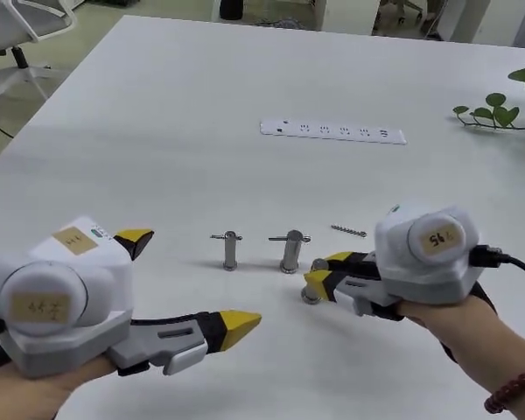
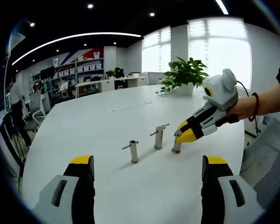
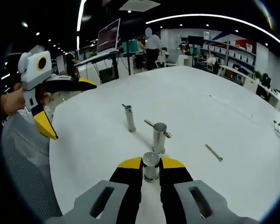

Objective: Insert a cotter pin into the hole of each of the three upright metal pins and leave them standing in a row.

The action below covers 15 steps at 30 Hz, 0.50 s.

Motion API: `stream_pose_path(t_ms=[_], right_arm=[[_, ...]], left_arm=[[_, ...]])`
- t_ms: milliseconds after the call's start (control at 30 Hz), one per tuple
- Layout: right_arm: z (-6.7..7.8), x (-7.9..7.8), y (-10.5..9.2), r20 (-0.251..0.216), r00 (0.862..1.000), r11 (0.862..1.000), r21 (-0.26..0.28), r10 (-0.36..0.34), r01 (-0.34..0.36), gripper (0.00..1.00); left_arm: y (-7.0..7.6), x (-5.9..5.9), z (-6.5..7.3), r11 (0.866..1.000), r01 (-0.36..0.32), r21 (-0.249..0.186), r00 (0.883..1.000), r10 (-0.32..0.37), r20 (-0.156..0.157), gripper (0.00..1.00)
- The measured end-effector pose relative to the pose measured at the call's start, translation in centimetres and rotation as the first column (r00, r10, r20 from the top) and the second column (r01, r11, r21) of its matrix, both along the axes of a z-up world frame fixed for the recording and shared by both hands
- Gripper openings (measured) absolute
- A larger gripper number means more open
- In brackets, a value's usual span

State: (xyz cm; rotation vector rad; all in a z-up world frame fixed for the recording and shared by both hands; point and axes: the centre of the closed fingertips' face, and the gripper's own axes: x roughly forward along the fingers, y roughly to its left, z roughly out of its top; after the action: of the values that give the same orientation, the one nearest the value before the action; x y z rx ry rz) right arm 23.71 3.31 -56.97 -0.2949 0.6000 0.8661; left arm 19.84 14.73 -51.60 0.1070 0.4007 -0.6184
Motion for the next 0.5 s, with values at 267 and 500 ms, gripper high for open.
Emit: stream_pose_path(t_ms=[267,500], right_arm=[[-0.22,-0.2,-0.01,-0.002,1.0,1.0,-0.005,0.008,-0.008,0.09],[-0.79,-0.75,-0.23,-0.023,1.0,1.0,-0.011,0.008,-0.009,0.17]], left_arm=[[0.11,-0.11,0.13,1.0,-0.004,0.007,1.0,0.004,-0.002,0.95],[0.3,-0.35,0.56,1.0,-0.008,0.008,1.0,0.008,0.005,0.95]])
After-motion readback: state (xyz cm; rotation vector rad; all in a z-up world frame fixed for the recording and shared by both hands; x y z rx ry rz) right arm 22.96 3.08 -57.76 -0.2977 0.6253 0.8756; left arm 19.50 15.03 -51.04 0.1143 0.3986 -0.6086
